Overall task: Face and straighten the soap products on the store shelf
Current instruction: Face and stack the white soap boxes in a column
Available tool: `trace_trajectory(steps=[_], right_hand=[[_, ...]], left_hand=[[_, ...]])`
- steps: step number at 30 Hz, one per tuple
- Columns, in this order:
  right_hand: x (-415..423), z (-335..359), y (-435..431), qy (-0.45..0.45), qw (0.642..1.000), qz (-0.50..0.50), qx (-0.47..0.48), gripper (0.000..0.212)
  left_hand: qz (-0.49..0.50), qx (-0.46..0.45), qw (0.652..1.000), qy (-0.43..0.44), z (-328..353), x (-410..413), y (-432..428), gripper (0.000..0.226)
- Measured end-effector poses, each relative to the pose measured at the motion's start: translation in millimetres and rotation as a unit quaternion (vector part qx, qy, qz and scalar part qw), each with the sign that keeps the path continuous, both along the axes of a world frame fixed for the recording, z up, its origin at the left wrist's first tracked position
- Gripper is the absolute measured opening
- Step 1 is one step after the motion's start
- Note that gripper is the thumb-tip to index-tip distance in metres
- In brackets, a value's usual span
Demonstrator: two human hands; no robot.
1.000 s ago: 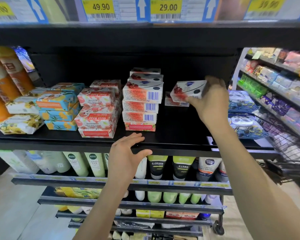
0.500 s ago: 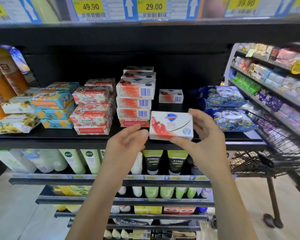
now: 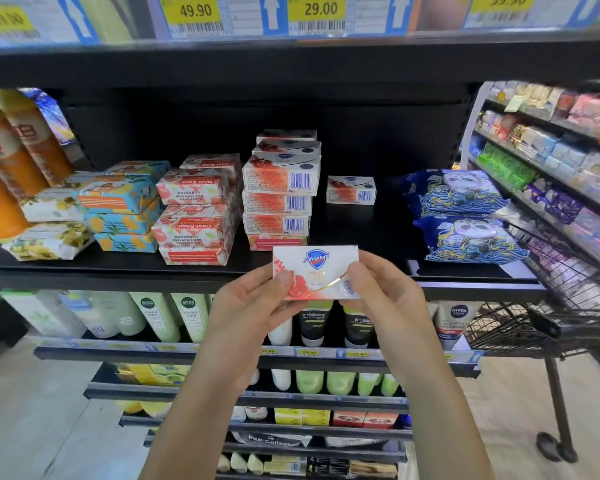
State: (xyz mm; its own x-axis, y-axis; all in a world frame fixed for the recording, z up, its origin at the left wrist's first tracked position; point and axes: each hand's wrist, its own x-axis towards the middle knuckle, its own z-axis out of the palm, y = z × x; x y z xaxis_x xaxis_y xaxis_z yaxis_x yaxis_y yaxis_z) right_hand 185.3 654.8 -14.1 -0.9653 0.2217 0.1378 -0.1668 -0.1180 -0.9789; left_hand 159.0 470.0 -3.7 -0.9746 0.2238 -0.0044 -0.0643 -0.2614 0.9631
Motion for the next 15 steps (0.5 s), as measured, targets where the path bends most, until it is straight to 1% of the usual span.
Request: trace_trajectory(steps=[3,5,9,13,15], right_hand=[[-0.1,1.5,-0.4,-0.011,0.999,0.006,-0.030,0.047],[0.3,2.9,0.1,-0.016,0.999,0.021,-0.032,0.042],[-0.5,3.1,3.0,-0.014,0.999,0.029,-0.025,0.026],[-0.1,0.9,4.1,0.008,0.999,0.030,-0.034,0.036],[0.4,0.5,5.2,0.029,0.999,0.033,-0.030,0.036]], left_hand=[[-0.001,-0.006,1.000,0.005,0.0,0.5,1.1,0.046],[-0.007,-0.008,1.000,0.009,0.0,1.0,1.8,0.045],[-0.011,-0.006,1.000,0.021,0.9,1.6,2.7,0.043],[-0.012,0.005,1.000,0.025,2.3,3.3,4.4,0.036],[-0.007,0.012,1.000,0.022,2.3,4.1,5.3,0.035]])
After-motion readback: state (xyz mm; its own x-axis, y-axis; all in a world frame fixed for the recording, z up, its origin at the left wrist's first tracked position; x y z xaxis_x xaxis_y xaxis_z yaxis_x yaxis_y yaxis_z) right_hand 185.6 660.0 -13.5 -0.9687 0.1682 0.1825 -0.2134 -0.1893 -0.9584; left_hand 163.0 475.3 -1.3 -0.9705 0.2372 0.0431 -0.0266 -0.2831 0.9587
